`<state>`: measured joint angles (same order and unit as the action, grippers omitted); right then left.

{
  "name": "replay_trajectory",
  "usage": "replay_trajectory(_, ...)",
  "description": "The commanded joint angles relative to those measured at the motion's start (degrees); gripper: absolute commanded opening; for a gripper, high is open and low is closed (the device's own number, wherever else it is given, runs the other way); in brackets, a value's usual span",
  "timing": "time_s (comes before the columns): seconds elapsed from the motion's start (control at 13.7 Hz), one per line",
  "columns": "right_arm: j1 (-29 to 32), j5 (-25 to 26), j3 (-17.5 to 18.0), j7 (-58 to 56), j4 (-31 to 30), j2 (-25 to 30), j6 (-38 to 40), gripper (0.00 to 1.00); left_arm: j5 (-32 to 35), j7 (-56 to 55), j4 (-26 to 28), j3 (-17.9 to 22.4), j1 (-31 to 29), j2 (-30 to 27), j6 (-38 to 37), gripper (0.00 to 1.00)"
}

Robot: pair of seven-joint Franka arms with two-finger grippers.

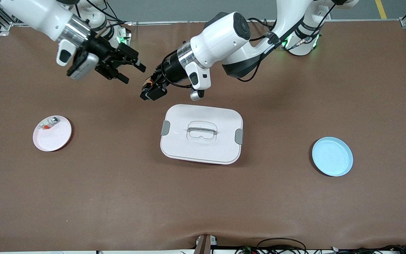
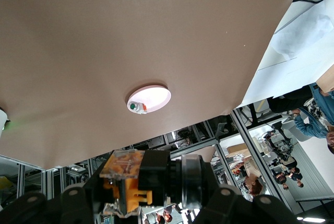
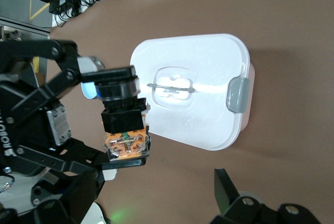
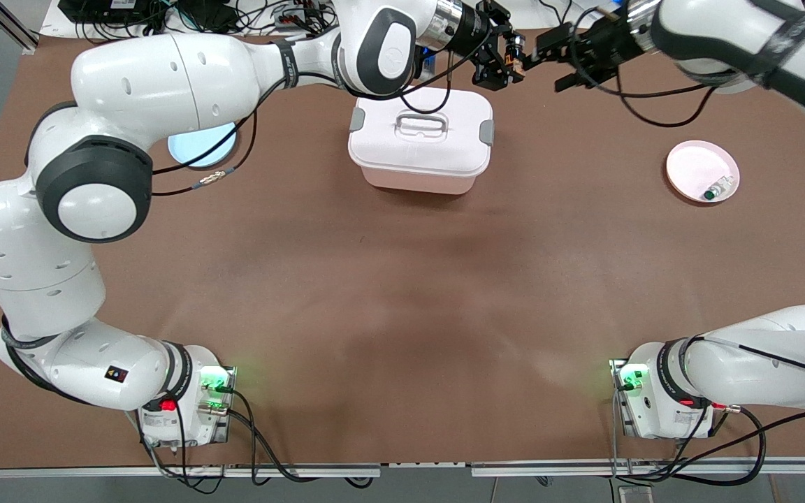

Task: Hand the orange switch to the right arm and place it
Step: 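Hold the switch with the left gripper while the right gripper reaches it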

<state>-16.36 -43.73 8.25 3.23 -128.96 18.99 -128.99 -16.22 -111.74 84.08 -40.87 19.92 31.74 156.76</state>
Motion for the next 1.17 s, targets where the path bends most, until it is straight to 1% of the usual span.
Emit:
replay_trajectory(0.0, -0.16, -0.22, 0.89, 2.39, 2.04, -2.29, -0.12, 1.0, 0.05, -0.85, -1.63, 1.75, 2.14, 0.78, 0.92, 0.28)
replay_trajectory(0.36, -0.16, -0.21, 0.98, 2.66, 3.18, -3.08, -0.21, 1.0, 0.05, -0.85, -1.63, 1.84, 2.32, 0.78, 0.92, 0.28)
replay_trajectory(0.58, 0.19, -0.13, 0.89, 2.57, 5.29, -4.75, -0.12, 1.0, 0.05, -0.85, -1.63, 1.84, 2.41, 0.78, 0.92, 0.28)
replay_trajectory(0.8, 0.45, 1.8, 0.81, 2.39, 6.26, -5.89, -0.47, 1.0, 0.05, -0.85, -1.63, 1.84, 2.41, 0.78, 0.92, 0.28)
replay_trajectory(1.09, 1.33, 1.98, 0.72, 1.26, 6.35, -6.69, -0.56, 1.0, 0.14, -0.85, -1.55, 1.84, 2.32, 0.6, 0.92, 0.28)
